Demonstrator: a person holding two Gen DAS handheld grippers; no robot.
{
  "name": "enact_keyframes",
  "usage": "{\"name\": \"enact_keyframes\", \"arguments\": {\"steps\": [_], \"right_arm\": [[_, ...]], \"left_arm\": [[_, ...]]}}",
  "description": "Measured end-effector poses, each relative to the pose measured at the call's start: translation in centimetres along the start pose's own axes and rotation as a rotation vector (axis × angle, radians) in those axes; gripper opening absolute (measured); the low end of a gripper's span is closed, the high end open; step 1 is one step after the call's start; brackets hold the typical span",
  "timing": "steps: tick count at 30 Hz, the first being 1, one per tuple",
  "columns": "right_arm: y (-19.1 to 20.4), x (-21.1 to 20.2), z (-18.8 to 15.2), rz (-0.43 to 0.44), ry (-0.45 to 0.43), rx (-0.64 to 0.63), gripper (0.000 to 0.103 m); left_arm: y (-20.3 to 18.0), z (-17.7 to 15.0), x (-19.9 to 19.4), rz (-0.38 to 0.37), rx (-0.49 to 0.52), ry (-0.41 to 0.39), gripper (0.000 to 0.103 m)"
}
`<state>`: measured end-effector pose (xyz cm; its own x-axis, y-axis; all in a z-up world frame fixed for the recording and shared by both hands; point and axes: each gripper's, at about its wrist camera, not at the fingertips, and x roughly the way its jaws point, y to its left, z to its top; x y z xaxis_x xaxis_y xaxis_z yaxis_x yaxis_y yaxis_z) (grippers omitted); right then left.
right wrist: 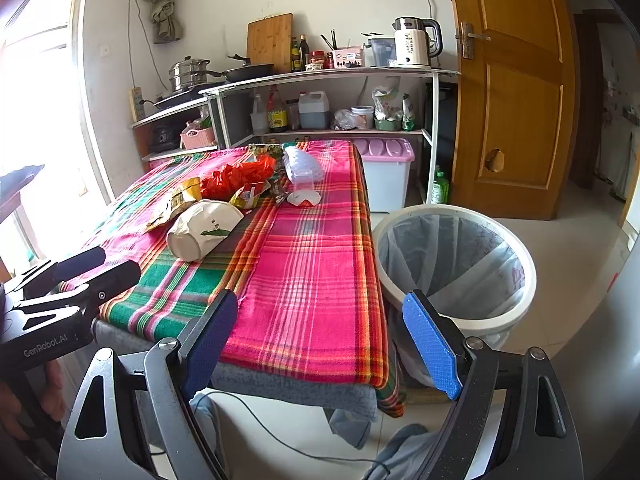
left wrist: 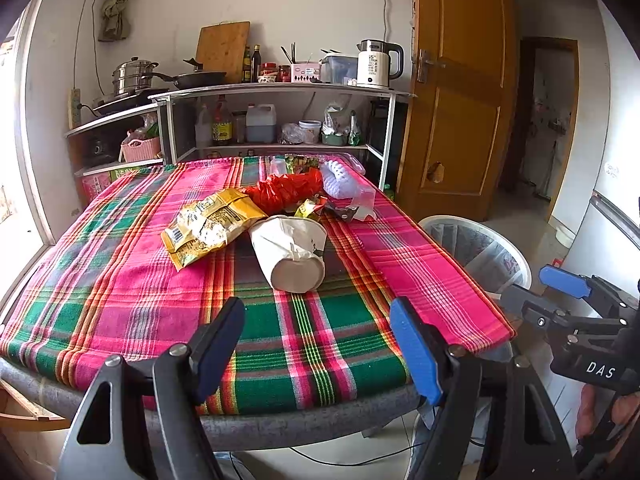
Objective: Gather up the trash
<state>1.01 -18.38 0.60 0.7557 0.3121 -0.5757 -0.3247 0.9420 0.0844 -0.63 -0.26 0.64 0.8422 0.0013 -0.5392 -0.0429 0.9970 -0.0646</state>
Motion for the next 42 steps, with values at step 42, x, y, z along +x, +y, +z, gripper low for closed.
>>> {"name": "enact_keyframes", "arguments": {"steps": [42], "right_arm": [[0.39,0.07,-0.14,-0.004,0.001,-0.009,0.085]], "left_arm": [[0.03,-0.07,-0.19,-0.005,-0.005,0.003,0.077]]}}
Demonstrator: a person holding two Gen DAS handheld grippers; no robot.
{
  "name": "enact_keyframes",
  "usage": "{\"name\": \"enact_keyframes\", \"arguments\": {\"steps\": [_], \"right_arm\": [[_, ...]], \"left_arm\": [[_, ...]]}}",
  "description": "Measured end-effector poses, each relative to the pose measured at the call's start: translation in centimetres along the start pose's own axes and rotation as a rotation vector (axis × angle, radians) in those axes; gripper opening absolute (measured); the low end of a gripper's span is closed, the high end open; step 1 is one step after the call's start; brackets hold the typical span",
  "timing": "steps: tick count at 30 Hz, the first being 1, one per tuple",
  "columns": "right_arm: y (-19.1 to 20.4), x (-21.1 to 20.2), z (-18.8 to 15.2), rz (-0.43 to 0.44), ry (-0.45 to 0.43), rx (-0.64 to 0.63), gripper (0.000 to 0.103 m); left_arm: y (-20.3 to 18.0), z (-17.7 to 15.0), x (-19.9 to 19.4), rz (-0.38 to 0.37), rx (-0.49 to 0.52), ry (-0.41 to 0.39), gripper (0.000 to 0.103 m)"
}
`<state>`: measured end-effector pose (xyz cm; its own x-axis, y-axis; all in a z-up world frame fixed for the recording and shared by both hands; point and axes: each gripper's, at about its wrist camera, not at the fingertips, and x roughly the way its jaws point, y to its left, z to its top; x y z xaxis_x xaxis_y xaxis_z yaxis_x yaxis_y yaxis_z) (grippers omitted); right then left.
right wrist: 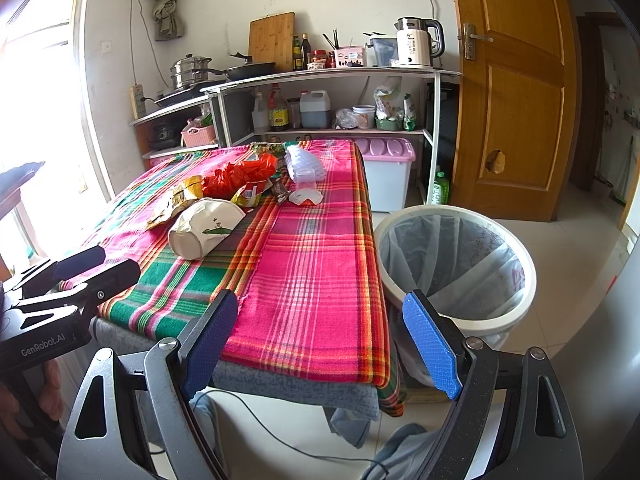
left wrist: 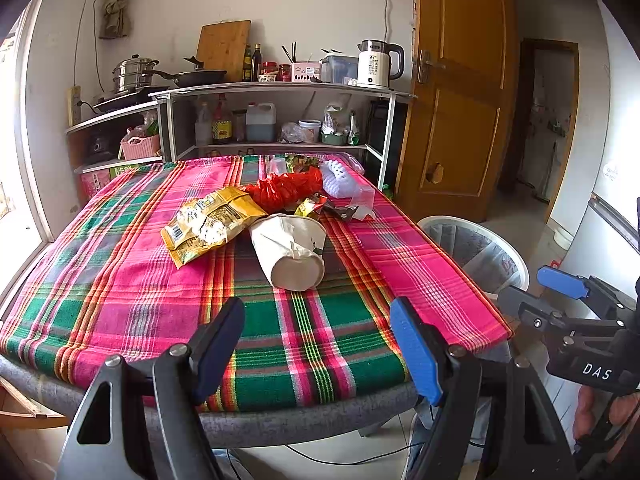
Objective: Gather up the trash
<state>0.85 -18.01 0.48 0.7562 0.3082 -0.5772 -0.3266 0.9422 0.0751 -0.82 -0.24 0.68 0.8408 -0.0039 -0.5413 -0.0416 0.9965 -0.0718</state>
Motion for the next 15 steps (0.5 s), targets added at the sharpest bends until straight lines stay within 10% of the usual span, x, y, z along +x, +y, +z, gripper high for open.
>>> {"name": "enact_keyframes", "arguments": {"steps": [15], "right_arm": [[0.17,0.14,0.07,0.007,0.006,-0.003,0.085]], "left_arm": [[0.13,-0.12,0.26,0.001,-0.010,0.005,0.077]]}}
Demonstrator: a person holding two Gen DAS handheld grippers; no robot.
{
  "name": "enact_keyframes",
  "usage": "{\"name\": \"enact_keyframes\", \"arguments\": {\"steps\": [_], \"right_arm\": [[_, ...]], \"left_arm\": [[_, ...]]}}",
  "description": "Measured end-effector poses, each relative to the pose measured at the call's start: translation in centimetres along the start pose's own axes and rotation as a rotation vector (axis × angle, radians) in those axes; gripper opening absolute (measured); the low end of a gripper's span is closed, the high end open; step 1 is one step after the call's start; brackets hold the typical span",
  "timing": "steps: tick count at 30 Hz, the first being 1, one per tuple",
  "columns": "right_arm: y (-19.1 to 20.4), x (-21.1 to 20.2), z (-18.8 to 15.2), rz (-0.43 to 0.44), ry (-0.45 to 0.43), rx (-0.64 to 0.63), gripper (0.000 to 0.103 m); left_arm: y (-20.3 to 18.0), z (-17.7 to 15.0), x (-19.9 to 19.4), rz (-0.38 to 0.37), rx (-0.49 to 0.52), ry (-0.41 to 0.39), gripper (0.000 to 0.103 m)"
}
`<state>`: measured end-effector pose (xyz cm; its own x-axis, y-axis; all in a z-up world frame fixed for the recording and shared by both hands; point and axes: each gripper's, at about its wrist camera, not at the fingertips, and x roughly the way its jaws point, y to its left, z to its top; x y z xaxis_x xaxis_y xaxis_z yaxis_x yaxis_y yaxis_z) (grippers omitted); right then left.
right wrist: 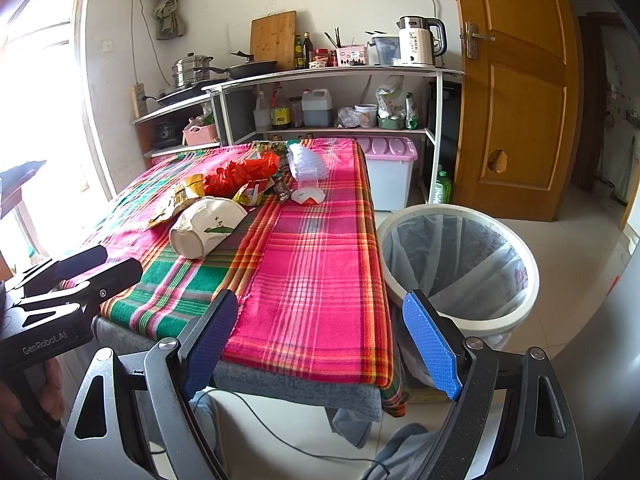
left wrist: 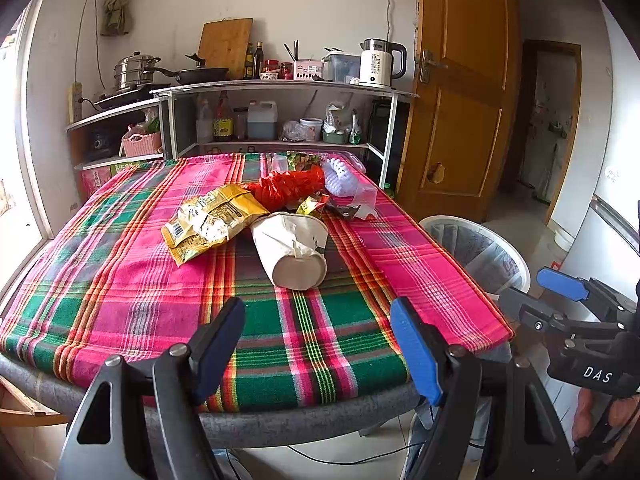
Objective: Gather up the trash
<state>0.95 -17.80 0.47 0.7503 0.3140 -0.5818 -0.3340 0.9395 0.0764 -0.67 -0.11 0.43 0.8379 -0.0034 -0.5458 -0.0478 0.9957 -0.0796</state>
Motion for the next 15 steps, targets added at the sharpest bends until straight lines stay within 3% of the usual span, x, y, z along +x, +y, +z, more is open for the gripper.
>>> {"name": "enact_keyframes", "arguments": {"steps": [15], "right_arm": [[0.3,2.6,1.5,0.038,0.014,-0.031,0.085]], "left_arm": [[1.7,1.6,2.6,0.019,-0.040,-0.004,0.077]]}}
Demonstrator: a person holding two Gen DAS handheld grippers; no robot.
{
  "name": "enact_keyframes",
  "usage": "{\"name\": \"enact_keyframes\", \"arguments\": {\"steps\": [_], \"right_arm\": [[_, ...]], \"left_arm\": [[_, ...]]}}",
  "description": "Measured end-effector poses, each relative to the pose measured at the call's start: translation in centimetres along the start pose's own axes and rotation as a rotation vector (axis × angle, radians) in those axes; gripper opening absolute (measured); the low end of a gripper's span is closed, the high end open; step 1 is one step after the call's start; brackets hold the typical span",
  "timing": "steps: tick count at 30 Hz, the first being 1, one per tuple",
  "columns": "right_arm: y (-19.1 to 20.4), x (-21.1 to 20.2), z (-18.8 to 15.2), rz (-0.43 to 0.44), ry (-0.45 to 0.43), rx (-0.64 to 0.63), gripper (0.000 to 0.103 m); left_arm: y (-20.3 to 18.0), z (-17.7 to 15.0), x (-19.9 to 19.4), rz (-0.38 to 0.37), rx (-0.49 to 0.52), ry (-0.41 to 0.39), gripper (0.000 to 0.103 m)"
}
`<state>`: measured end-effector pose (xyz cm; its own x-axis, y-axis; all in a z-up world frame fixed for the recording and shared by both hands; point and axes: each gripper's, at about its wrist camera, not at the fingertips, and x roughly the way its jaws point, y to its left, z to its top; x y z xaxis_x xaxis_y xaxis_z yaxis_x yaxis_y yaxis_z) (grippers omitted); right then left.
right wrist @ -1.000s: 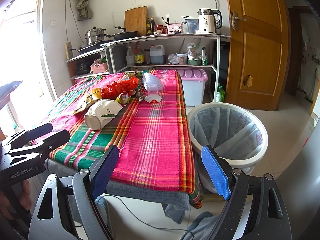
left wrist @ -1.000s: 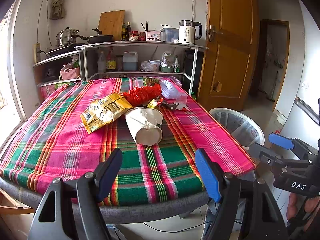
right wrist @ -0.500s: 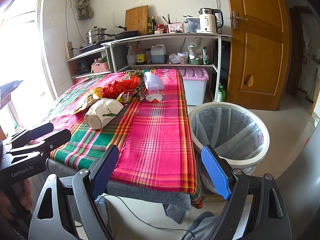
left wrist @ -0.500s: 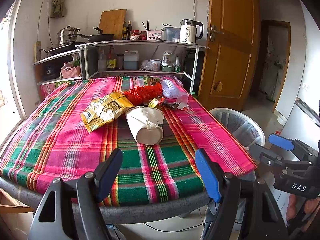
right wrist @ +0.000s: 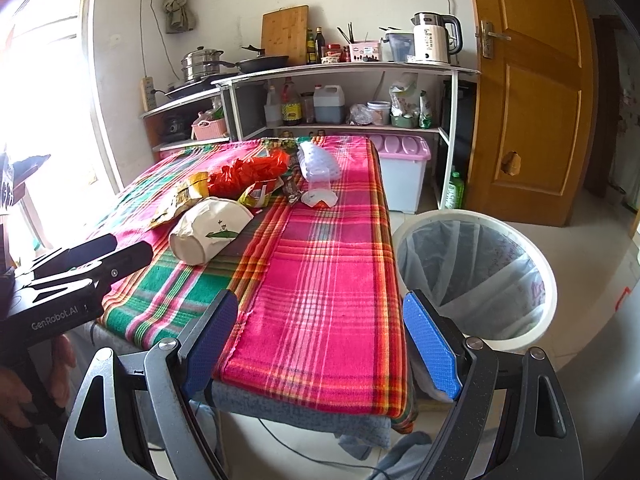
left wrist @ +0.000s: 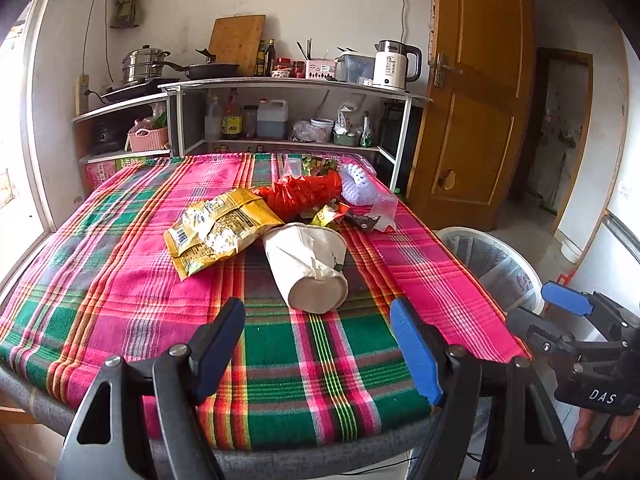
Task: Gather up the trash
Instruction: 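Reach the right gripper to the clear plastic cup and grasp it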
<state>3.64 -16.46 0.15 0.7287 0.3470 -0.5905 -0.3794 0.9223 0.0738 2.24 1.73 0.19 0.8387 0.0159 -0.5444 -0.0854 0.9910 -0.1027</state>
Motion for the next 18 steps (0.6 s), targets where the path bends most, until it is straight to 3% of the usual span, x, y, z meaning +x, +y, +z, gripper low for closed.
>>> {"name": "enact_keyframes", "arguments": {"steps": [6,18], "right_arm": [[0.1,1.9,1.3,0.031,0.014,-0.028,0.085],[-0.3,5.7,5.9,0.058,0.017,-0.075,0.085]], "left_arm": [[1.0,1.4,2.3,0.026,-0.021,0.024,0.077],[1.3,3.2,7.0,-0.011,-0.069,0.099,0.077]]}}
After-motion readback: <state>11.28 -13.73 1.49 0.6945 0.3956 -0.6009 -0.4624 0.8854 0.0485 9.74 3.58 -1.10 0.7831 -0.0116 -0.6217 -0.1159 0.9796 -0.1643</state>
